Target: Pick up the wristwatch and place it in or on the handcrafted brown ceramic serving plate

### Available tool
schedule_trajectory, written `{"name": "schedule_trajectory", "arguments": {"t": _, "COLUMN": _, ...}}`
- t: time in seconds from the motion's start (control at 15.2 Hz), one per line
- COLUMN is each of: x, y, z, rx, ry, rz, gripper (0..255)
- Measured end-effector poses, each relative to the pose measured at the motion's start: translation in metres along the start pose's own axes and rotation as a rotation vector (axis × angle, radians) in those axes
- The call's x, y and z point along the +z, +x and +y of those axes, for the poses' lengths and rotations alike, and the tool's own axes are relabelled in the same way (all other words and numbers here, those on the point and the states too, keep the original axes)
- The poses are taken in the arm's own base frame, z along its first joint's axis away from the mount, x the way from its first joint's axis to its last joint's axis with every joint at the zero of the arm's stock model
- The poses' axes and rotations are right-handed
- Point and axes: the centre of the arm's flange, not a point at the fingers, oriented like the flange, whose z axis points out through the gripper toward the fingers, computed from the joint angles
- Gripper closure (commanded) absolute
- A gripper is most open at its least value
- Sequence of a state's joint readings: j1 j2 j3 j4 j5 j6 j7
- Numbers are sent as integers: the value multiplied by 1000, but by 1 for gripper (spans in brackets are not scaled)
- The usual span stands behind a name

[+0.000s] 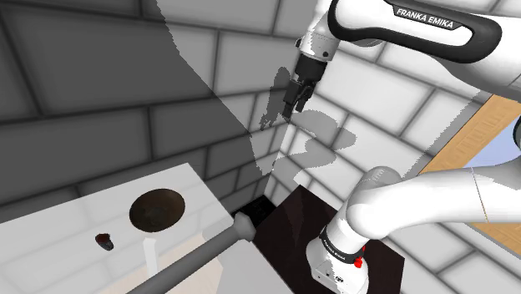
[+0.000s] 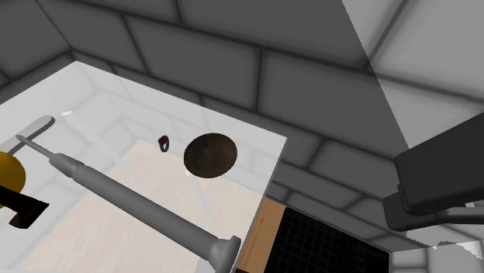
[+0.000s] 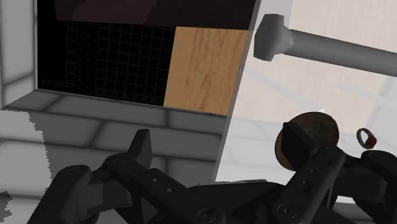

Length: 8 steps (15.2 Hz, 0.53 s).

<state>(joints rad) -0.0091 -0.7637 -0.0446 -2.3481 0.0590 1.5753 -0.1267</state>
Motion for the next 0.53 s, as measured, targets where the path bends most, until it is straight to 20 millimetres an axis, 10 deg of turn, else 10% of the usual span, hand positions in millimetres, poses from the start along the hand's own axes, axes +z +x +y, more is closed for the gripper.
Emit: {"name": "schedule_trajectory", "arguments": {"t": 0.53, "x": 44, "y": 35, "z": -57, "rx": -31, "ry": -12, "rz": -3, "gripper": 0}}
